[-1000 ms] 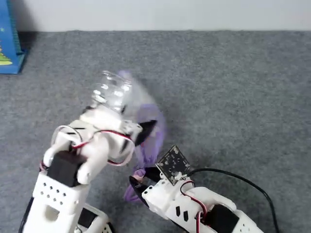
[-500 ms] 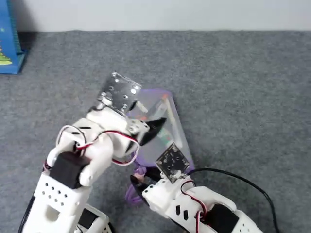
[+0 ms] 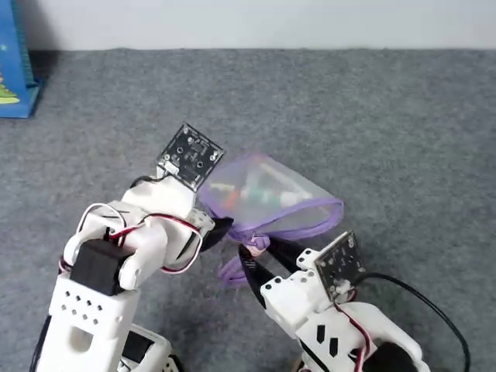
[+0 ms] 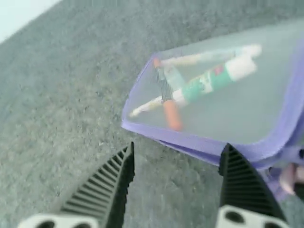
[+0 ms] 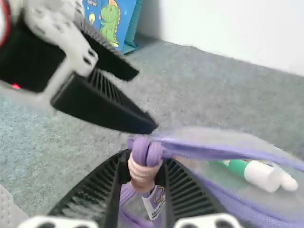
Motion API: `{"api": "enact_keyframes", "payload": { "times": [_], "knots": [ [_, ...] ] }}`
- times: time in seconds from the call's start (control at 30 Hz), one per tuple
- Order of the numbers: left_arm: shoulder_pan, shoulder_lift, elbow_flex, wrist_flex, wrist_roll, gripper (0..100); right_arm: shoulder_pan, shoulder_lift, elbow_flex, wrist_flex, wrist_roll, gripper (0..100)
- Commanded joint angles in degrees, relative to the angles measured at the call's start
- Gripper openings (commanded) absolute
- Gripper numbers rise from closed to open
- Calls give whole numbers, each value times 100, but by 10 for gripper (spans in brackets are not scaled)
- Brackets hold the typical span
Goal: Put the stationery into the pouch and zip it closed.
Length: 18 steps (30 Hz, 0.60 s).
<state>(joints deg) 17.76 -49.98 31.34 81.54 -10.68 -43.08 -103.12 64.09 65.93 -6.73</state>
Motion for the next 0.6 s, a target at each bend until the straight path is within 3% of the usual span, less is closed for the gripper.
{"api": "enact_keyframes", "payload": {
  "times": [0.0, 0.13, 0.4, 0.57],
  "knots": [
    [141, -448, -180, 264, -176, 283, 57, -92, -422, -13, 97, 8],
    [510, -1240, -171, 668, -369, 284, 66, -92, -563, -31, 264, 8],
    [633, -1908, 655, 633, -607, 284, 66, -92, -932, 4, 440, 8],
    [1319, -2198, 1007, 633, -563, 284, 66, -92, -949, 22, 730, 8]
  ]
}}
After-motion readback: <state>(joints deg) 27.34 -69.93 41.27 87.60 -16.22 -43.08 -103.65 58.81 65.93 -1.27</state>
